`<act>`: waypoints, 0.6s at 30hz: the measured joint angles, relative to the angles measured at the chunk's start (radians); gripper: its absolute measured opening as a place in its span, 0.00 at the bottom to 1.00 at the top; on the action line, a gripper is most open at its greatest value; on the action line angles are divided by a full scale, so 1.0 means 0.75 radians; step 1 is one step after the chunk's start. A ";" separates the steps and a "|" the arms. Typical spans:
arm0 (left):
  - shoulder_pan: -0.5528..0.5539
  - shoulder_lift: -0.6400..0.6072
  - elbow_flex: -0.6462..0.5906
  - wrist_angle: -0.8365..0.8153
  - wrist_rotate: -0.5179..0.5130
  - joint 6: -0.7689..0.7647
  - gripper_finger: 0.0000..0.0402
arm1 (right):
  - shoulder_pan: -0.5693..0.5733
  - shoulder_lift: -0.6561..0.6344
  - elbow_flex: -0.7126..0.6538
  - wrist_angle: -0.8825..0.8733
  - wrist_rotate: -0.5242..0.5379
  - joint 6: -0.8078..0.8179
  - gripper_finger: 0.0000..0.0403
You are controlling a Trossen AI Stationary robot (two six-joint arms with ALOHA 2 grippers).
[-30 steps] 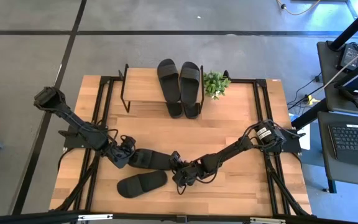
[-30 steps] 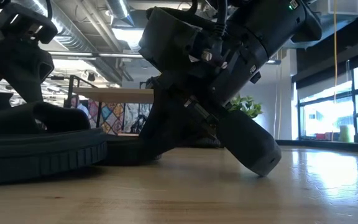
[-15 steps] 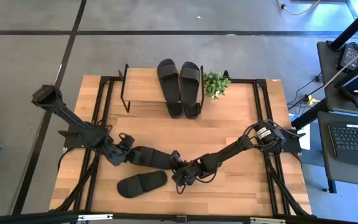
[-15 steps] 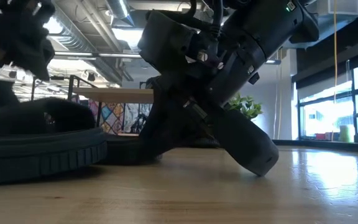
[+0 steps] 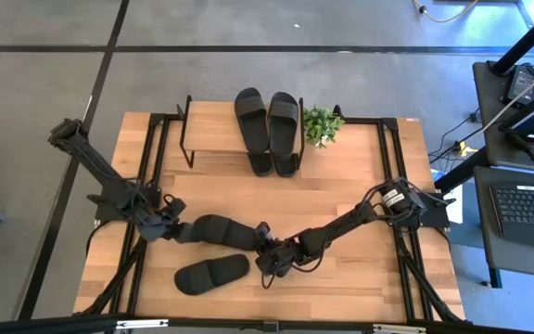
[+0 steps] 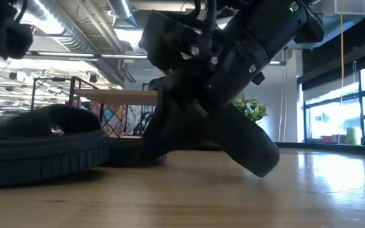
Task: Pick and place slides into the shelf
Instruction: Put the black slide under the shelf
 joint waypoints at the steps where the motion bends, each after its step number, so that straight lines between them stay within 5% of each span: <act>1: -0.016 -0.020 0.000 0.005 -0.021 0.009 0.66 | -0.005 -0.004 0.000 -0.002 0.012 0.037 0.08; 9: -0.109 -0.122 0.015 0.028 -0.299 0.147 0.66 | -0.095 -0.053 0.245 -0.241 0.084 0.372 0.08; 18: -0.197 -0.171 0.015 0.169 -0.434 0.365 0.66 | -0.233 -0.045 0.575 -0.634 0.083 0.606 0.08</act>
